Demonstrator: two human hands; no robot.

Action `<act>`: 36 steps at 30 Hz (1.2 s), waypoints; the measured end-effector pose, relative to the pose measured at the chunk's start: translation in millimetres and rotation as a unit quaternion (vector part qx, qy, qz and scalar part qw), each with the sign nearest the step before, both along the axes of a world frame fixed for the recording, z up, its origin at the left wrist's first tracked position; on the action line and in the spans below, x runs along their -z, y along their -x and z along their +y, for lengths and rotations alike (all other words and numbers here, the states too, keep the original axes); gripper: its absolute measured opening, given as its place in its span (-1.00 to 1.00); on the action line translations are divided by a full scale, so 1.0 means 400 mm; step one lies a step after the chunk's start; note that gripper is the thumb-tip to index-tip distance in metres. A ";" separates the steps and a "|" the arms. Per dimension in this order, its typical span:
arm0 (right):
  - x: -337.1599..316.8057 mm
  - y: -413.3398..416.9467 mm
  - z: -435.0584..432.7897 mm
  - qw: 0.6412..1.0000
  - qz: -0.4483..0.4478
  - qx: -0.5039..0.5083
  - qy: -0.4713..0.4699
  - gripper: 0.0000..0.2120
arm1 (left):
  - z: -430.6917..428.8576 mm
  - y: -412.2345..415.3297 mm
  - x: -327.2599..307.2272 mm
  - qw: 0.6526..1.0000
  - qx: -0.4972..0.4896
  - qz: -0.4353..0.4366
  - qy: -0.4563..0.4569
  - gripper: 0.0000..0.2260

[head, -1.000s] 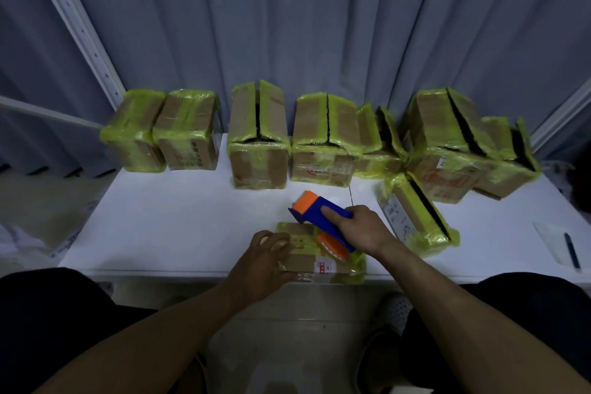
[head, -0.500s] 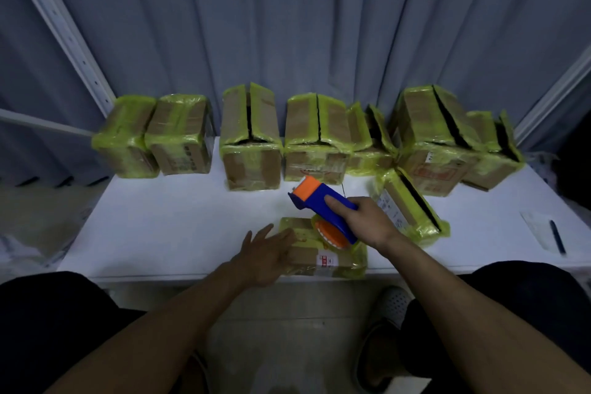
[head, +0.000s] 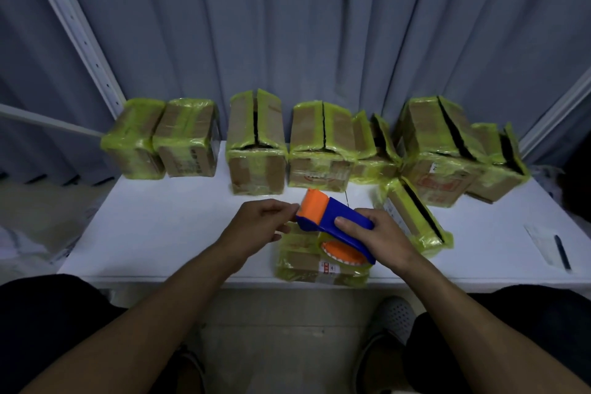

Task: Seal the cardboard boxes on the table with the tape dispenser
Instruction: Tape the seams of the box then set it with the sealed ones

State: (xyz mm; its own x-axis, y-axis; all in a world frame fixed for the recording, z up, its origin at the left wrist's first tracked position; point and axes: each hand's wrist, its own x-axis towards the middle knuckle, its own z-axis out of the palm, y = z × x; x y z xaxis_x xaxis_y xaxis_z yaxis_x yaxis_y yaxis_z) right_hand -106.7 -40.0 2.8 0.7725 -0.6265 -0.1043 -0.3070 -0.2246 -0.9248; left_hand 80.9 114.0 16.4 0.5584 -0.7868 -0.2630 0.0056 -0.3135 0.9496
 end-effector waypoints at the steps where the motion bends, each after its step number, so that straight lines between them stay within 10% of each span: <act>1: 0.001 0.001 0.001 1.000 -0.005 -0.007 0.000 -0.62 | 0.002 0.002 -0.005 1.000 0.000 0.010 0.001 -0.79; 16: 0.003 -0.005 0.010 0.999 -0.026 -0.021 0.011 -0.50 | 0.007 -0.009 -0.010 0.997 -0.038 0.064 -0.013 -0.88; 36: -0.009 -0.017 -0.046 0.972 0.160 -0.020 0.173 -0.46 | 0.056 -0.157 0.084 0.988 -0.109 0.009 -0.110 -0.86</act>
State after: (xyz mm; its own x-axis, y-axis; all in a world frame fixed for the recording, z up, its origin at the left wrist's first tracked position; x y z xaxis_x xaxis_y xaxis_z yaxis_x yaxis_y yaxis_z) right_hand -99.8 -58.2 6.5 0.7592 -0.6375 -0.1313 -0.5516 -0.5231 -0.6497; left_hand 143.6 136.5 -17.2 0.7016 -0.5710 -0.4263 0.1120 -0.5024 0.8573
